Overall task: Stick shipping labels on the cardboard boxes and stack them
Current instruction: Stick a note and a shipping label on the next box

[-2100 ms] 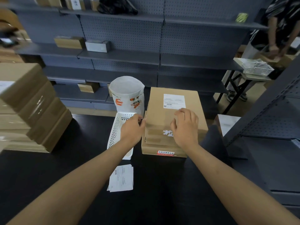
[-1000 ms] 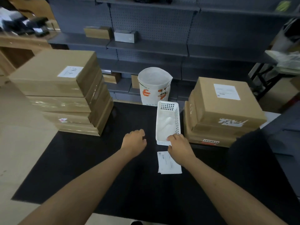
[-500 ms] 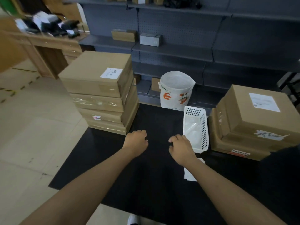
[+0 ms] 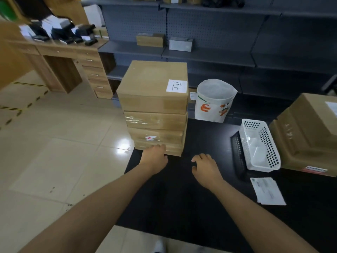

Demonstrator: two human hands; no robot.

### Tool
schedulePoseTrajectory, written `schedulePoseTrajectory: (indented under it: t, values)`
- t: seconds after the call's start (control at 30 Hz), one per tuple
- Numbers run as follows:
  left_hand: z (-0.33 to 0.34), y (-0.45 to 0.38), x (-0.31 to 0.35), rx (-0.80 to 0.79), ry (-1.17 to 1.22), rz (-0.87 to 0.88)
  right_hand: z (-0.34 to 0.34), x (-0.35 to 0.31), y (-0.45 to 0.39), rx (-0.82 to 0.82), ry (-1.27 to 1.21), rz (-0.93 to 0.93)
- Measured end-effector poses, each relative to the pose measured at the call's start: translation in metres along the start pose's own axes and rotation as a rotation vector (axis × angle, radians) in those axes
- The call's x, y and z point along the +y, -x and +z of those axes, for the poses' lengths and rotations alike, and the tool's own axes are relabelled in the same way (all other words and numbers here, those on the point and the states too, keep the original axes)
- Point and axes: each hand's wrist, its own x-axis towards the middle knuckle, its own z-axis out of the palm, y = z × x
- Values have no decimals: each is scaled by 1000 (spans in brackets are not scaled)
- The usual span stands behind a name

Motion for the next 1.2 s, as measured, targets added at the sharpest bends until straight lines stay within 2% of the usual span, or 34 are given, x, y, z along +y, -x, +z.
schedulePoseTrajectory:
  t: [0.13,0.23,0.3,0.4,0.5,0.57,0.7,0.8,1.03,1.2]
  values:
    - [-9,-2,-37,14,-31,-33,0,-20,-10,34,-49,36]
    - [-26,-5,-56,74,38,-134,0,-29,-23,62,-106,35]
    - [-42,-3,-67,178,130,-209,-6,-39,-32,158,-205,62]
    - [-69,3,-84,399,278,-366,-28,-53,-51,369,-437,245]
    - [-97,-2,-97,625,543,-527,-62,-63,-78,549,-711,426]
    - [-116,-14,-103,701,758,-559,-90,-71,-97,629,-813,478]
    - [-149,-56,-112,630,1140,-519,-125,-88,-132,650,-979,534]
    - [-162,-89,-117,531,1249,-485,-131,-97,-157,611,-997,552]
    - [-160,-135,-114,377,1211,-471,-129,-101,-181,538,-941,566]
    - [-148,-139,-112,423,1164,-482,-128,-103,-180,542,-912,549]
